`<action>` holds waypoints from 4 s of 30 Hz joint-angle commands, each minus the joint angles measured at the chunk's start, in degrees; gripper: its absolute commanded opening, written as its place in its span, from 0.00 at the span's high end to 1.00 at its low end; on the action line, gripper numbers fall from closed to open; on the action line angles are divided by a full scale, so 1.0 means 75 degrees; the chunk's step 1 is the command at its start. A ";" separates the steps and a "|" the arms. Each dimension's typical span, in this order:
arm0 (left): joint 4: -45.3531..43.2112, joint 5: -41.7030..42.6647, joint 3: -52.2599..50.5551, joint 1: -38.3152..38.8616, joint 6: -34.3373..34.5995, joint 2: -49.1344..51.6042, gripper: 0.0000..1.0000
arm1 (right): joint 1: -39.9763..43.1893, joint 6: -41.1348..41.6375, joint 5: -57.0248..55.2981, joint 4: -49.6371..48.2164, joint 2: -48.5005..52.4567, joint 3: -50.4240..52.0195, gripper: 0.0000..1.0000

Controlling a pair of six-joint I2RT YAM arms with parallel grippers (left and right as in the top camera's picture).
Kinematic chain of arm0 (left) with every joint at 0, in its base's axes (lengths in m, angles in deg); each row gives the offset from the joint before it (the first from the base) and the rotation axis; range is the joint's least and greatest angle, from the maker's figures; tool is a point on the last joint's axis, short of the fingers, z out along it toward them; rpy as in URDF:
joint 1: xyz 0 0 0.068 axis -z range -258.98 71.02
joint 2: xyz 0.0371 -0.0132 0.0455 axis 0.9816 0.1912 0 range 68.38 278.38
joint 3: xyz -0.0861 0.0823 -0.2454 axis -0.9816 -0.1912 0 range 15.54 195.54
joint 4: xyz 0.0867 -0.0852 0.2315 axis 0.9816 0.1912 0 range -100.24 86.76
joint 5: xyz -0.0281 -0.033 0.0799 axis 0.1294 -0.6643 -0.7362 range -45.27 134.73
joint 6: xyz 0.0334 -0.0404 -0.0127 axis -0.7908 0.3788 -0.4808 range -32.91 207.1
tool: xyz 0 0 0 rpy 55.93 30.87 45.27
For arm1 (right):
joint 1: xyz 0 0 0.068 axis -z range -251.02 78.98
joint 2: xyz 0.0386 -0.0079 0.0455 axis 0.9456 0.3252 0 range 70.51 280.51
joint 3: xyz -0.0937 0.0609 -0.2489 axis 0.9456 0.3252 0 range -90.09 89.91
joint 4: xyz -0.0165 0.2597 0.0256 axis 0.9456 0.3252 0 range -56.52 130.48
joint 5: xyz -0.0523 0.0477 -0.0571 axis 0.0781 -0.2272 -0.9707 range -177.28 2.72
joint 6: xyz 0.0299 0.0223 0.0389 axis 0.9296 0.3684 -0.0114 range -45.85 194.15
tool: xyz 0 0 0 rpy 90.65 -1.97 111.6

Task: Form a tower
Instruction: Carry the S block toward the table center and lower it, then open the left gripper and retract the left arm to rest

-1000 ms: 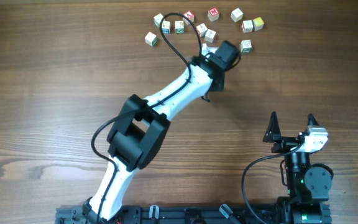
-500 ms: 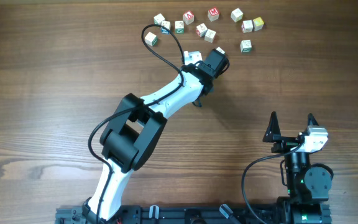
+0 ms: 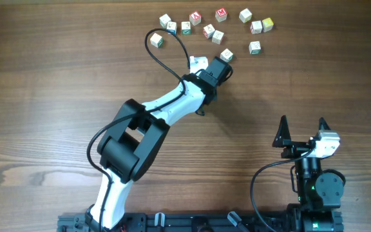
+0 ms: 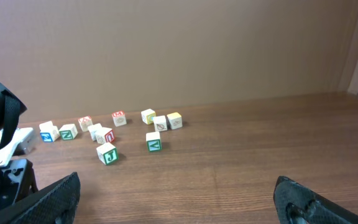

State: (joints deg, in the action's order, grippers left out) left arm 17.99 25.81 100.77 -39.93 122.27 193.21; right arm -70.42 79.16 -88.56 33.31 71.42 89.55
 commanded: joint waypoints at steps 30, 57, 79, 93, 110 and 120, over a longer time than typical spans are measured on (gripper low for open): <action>0.0469 0.1233 -0.0472 0.0175 -0.0463 0.0615 0.76 | 0.0017 -0.0067 0.0128 -0.0023 -0.0015 0.0009 0.00; 0.0364 0.1233 -0.0472 0.0172 -0.0632 0.0615 0.36 | 0.0017 -0.0067 0.0128 -0.0023 -0.0015 0.0009 0.00; 0.0589 0.0650 -0.0463 0.0000 -0.0236 0.0050 0.00 | 0.0017 -0.0070 0.0128 -0.0023 -0.0015 0.0009 0.00; 0.4401 -0.0318 -0.0463 -0.0778 -0.0265 -0.6662 0.00 | 0.0017 -0.0067 0.0128 -0.0026 -0.0015 0.0009 0.00; 0.8189 -0.2509 -0.0525 -0.0781 0.1953 -0.8489 0.00 | 0.0017 -0.0070 0.0128 -0.0023 -0.0015 0.0009 0.00; 0.9081 -0.2037 -0.0539 -0.0778 0.2229 -0.8489 0.00 | 0.0017 0.0548 0.0475 -0.0256 -0.0015 0.0009 0.00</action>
State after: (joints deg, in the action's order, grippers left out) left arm 85.22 9.12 97.12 -45.42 137.68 129.89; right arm -70.42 79.18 -88.54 32.48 71.42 89.55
